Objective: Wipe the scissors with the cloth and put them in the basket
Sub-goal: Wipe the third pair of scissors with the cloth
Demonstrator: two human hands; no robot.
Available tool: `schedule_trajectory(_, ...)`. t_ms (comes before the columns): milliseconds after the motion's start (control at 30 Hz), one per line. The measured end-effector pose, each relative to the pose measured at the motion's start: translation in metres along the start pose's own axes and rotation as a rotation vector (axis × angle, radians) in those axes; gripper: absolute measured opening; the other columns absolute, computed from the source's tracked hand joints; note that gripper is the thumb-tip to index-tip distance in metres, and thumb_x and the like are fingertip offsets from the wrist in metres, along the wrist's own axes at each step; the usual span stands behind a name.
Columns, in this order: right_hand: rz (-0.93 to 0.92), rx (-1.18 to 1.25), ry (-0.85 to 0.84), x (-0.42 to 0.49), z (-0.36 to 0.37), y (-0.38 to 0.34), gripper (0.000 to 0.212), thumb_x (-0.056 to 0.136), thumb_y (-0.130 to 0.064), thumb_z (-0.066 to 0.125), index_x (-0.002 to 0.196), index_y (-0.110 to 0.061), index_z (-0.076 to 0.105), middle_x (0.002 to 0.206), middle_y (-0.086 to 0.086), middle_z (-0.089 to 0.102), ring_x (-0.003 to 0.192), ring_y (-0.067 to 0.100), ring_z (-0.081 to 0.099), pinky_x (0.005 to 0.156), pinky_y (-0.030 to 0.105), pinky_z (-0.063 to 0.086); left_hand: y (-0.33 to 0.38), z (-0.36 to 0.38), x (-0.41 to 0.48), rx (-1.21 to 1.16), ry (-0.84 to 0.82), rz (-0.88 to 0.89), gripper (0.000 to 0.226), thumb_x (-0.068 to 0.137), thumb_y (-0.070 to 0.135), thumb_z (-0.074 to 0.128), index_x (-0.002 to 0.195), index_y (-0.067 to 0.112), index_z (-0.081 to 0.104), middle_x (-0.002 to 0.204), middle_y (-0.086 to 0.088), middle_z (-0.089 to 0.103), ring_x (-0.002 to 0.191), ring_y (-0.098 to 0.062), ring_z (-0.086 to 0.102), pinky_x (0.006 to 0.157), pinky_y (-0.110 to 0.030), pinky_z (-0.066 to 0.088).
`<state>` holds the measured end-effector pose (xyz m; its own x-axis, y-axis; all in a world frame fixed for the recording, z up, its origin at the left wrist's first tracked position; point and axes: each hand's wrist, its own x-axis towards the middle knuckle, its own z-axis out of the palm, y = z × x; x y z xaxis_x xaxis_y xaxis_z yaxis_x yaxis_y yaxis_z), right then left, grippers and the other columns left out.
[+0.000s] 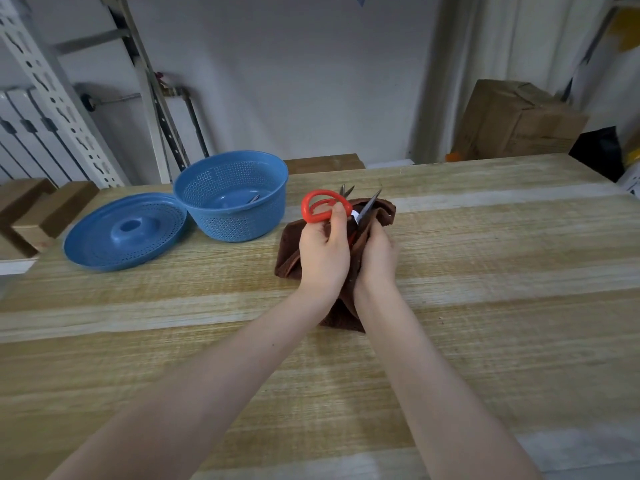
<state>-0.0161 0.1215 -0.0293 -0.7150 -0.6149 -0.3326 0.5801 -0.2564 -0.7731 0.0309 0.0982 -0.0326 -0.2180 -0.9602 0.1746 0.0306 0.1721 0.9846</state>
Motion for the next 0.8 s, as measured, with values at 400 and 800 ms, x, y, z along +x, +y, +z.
schedule_trajectory(400, 0.03, -0.065, -0.015, 0.001, 0.0, -0.002, 0.025, 0.094, -0.02, 0.059, 0.099, 0.001, 0.072, 0.092, 0.016, 0.074, 0.085, 0.033, 0.072, 0.084, 0.049, 0.058, 0.005, -0.005, 0.0, 0.024, 0.002, 0.004, 0.044, 0.101, 0.032, 0.045, 0.086, -0.002, 0.067, 0.065, -0.009, 0.06, 0.06, -0.012, 0.052, 0.06, -0.032, 0.042)
schedule_trajectory(800, 0.091, -0.026, -0.042, 0.006, 0.001, 0.0, 0.024, 0.095, -0.022, 0.059, 0.099, -0.002, 0.073, 0.101, 0.018, 0.073, 0.094, 0.034, 0.071, 0.089, 0.051, 0.055, 0.001, -0.008, 0.003, 0.076, 0.012, 0.04, 0.044, 0.101, 0.029, 0.045, 0.085, -0.005, 0.067, 0.08, -0.024, 0.067, 0.065, -0.016, 0.057, 0.062, -0.035, 0.047)
